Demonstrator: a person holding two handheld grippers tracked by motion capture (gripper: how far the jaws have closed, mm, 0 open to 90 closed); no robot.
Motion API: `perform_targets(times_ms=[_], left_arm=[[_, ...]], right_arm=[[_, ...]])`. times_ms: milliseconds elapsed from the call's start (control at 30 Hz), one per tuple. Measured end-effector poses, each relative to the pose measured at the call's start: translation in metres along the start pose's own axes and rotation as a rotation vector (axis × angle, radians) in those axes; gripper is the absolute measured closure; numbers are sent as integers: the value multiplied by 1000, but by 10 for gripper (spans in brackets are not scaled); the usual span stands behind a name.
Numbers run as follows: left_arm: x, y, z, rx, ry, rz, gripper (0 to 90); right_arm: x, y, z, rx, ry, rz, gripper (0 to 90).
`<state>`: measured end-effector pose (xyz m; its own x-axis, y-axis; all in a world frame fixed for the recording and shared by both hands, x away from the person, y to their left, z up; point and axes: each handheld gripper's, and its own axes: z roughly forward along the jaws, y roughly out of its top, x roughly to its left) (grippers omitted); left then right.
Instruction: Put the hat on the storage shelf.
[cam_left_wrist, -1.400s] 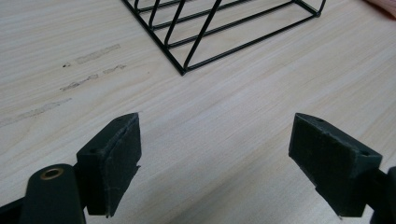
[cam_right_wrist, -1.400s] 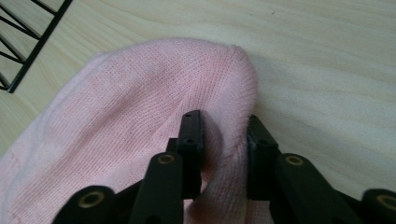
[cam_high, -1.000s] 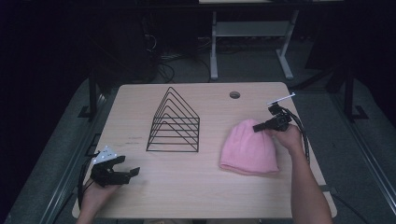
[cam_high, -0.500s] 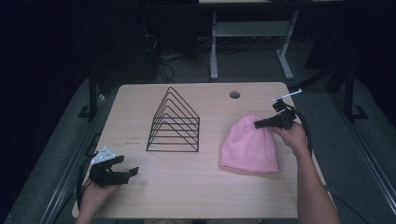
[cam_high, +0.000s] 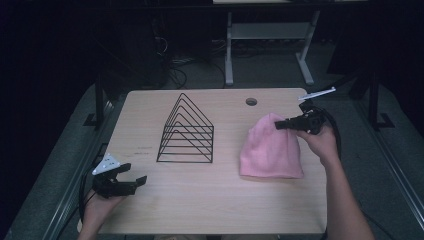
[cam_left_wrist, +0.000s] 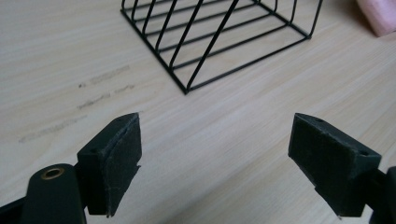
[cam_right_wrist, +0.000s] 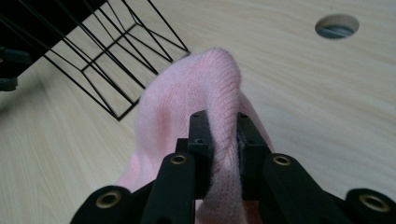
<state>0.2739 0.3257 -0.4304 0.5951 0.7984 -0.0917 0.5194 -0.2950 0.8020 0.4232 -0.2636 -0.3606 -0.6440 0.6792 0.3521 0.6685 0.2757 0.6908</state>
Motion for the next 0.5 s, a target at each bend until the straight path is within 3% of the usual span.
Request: perform_targets(times_ms=[233,500], left_arm=[[-1,8,-5,-28,-7,25,170],[-1,21,-11,-35,-63,42,221]], right_arm=[[16,11,-20,-41,-13,-62,795],[29,20,-34,-69,-23,-100,795]])
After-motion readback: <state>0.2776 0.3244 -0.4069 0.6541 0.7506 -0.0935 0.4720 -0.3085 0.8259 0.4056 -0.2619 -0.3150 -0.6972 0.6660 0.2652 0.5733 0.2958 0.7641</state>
